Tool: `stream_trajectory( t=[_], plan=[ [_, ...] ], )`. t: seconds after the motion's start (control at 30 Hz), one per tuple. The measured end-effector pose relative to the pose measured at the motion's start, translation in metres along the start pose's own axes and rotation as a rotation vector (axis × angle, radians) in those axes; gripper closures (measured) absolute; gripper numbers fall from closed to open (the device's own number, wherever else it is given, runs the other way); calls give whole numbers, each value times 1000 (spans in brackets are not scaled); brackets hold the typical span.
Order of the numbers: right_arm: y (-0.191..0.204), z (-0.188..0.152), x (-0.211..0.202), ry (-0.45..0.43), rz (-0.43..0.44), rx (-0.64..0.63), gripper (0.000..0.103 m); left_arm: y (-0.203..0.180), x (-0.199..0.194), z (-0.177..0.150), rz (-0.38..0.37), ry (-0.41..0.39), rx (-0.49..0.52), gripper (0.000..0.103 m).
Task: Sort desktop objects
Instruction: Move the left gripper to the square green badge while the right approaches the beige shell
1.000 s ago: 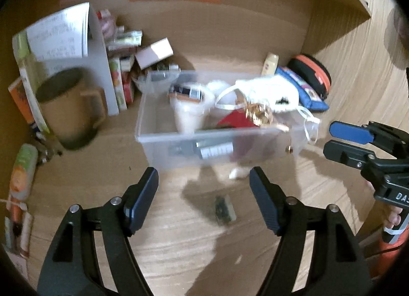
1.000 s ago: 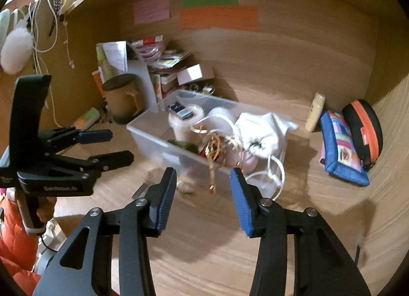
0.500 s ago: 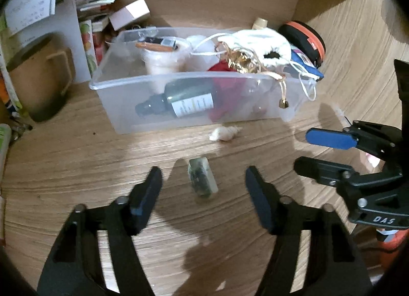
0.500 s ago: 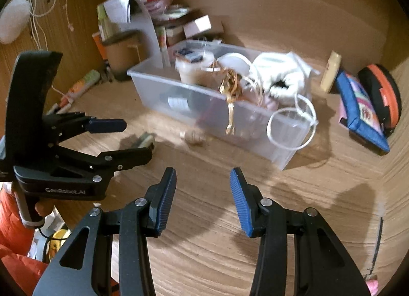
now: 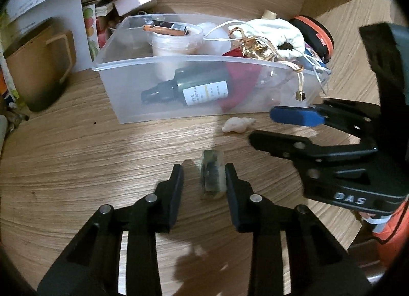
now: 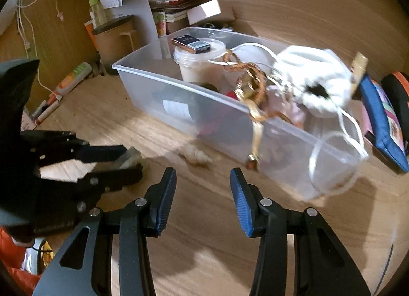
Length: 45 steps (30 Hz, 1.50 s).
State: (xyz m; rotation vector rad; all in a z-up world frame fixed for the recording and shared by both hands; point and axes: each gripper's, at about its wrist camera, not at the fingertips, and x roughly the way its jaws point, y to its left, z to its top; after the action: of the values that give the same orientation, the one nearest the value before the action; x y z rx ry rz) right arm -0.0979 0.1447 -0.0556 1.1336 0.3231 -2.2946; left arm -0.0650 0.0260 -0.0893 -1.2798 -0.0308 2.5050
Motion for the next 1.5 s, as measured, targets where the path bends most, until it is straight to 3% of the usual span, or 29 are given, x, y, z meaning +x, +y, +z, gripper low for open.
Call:
stream_trajectory(
  t=[0.2,0.43,0.6,0.67,0.93,1.5],
  plan=[
    [11,15,19,17,0,-33,63,7,0,1,-14,1,-12,71],
    [16,16,30,42,-38,-58,80,11,-2,3,-30,-15,-25,80],
    [20,15,30,44,-10,-64,81,15,-4,2,-29,-26,-43,85],
    [22,15,28,41,2,-68,94,17,-4,2,-23,-29,-46,85],
    [27,9,15,22,43,-67,94,23,-11,5,33,-55,-45,88],
    [23,6,-43,-99,75,-65,94,28,-47,18,49,-132,-65,91]
  ],
)
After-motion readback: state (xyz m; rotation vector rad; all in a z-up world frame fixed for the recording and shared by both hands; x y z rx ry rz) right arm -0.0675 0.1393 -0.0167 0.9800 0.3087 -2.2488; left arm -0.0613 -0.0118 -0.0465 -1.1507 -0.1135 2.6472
